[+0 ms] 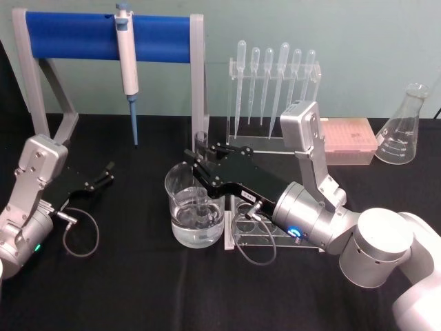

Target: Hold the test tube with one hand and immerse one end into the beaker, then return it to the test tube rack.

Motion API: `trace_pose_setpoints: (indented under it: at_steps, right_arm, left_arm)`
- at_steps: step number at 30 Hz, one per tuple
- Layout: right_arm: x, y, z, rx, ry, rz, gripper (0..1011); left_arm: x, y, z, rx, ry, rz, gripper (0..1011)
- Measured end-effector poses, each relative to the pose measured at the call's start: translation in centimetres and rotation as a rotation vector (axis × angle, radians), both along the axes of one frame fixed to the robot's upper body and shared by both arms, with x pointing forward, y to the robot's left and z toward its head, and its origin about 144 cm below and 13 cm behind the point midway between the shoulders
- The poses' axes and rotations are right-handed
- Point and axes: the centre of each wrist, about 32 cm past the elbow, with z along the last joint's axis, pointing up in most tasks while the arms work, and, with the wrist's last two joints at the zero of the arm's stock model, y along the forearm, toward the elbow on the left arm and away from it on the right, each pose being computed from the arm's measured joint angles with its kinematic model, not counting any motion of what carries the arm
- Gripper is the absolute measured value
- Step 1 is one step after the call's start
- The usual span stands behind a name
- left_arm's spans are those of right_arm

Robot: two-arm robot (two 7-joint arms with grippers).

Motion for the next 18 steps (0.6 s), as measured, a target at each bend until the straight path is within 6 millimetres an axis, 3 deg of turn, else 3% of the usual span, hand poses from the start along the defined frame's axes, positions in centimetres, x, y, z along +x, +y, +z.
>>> trace_pose_setpoints:
  at_steps: [18]
  right_arm:
    - [-0.01, 0.00, 0.04, 0.001, -0.001, 0.000, 225]
  left_arm:
    - [0.00, 0.00, 0.00, 0.000, 0.000, 0.000, 1000]
